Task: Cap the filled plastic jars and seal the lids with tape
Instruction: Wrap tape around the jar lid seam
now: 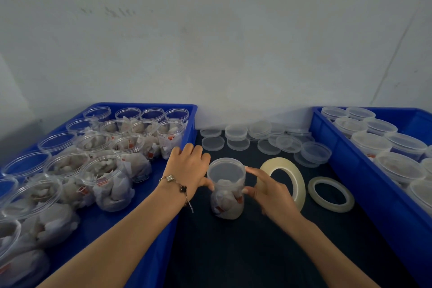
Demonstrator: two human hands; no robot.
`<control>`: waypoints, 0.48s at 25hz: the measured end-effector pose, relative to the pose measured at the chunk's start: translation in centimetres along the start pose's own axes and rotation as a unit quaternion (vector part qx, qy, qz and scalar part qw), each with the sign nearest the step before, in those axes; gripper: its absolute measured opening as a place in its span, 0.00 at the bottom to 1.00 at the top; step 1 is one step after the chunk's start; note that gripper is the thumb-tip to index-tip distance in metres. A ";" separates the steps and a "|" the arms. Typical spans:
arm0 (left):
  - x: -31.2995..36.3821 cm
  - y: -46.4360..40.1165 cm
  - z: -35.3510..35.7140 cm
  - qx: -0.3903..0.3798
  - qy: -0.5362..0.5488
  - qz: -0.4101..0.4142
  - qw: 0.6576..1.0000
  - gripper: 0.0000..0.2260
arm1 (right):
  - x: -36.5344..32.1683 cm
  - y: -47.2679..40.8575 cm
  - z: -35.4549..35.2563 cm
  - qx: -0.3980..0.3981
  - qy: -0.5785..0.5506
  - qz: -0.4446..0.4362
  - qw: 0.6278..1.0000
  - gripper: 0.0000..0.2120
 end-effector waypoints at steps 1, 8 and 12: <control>0.0 -0.2 -0.3 -0.002 -0.013 0.002 1.000 0.30 | 0.0 0.0 0.2 0.002 -0.011 0.002 1.000 0.22; 3.2 0.6 2.6 -0.172 0.389 -0.024 0.905 0.60 | -0.2 0.1 0.9 -0.009 -0.020 0.009 1.000 0.22; 2.7 -0.1 3.5 -0.102 0.465 -0.094 0.874 0.60 | -1.1 0.4 0.2 -0.032 -0.022 -0.003 0.999 0.24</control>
Point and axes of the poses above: each hand's wrist, its own y-axis away from the middle knuckle, its own z-axis out of the palm, x = y × z, the point moved 5 cm from there along -y, towards the middle knuckle, and after that the axes turned 1 degree about -x, right-handed, at the moved point
